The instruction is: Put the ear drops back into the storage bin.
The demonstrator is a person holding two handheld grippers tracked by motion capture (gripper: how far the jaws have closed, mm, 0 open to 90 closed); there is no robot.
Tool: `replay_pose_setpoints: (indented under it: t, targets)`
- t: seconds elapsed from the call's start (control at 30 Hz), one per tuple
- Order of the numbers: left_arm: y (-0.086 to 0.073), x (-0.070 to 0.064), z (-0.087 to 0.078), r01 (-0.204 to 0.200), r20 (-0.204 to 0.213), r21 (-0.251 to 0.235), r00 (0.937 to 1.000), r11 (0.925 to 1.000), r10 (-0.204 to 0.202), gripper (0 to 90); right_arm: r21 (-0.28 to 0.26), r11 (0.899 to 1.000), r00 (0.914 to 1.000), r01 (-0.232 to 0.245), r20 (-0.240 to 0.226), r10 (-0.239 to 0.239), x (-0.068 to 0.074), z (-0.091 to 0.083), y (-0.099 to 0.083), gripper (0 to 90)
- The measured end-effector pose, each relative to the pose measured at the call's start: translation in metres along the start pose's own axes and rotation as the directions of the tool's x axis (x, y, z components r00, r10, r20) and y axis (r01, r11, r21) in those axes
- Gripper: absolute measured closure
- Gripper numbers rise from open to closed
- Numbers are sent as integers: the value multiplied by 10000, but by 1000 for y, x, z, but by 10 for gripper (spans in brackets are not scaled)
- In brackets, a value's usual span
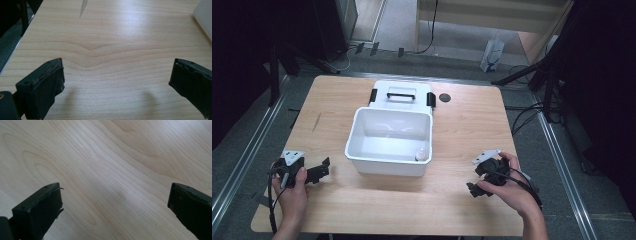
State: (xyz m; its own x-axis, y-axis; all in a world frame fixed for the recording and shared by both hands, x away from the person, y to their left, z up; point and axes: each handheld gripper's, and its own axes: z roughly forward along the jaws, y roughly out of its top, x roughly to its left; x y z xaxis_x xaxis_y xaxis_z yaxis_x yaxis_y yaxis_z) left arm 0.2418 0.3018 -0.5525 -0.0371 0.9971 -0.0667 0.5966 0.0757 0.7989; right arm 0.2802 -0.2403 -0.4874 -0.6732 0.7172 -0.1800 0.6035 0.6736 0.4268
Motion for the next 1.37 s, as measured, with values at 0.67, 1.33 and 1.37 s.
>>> replay_pose_setpoints:
  t: [0.67,1.33,1.37]
  targets:
    - [-1,-2,0,-219,-97,-21,9997,9998,219,3,-4381,8412,9393,-3170,-223,3424,-10,12,-99,0]
    - [-1,-5,0,-404,-333,36,9986,9992,405,3,-4175,8227,9099,-3858,-249,4140,-17,29,-91,0]
    - [-1,-5,0,-404,-333,36,9986,9992,405,3,-4121,8231,9082,-3907,-268,4176,-17,30,-91,0]
